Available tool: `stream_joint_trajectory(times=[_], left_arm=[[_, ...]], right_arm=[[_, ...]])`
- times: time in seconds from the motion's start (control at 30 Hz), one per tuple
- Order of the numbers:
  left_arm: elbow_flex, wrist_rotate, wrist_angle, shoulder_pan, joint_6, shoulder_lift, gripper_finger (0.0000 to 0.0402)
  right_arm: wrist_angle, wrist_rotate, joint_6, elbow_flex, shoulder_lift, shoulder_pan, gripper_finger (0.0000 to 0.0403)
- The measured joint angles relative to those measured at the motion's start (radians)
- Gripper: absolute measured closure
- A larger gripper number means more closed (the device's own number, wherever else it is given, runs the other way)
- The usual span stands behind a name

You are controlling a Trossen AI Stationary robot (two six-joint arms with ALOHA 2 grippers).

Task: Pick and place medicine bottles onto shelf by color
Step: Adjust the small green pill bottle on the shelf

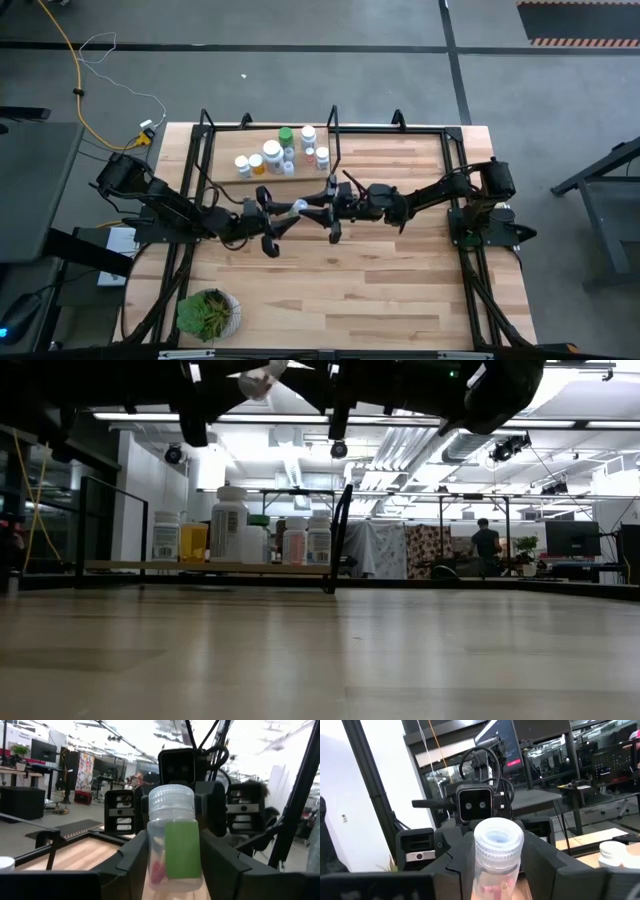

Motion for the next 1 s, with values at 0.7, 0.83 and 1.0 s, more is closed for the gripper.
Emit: stream_joint_trajectory(times=[0.7, 0.83, 1.0], left_arm=[[-0.002, -0.008, -0.764, -0.026, -0.104, -0.527, 0.0198], [-0.002, -0.007, -0.790, -0.051, -0.112, -0.586, 0.0199], [-0.002, -0.008, -0.790, -0.068, -0.097, -0.592, 0.0198]], right_arm=[[-0.434, 0.252, -0.123, 0.002, -0.051, -0.006, 0.0288], [-0.396, 0.388, -0.129, 0.002, 0.009, -0.006, 0.0288], [-0.325, 0.628, -0.139, 0.058, 0.138, -0.006, 0.0288]])
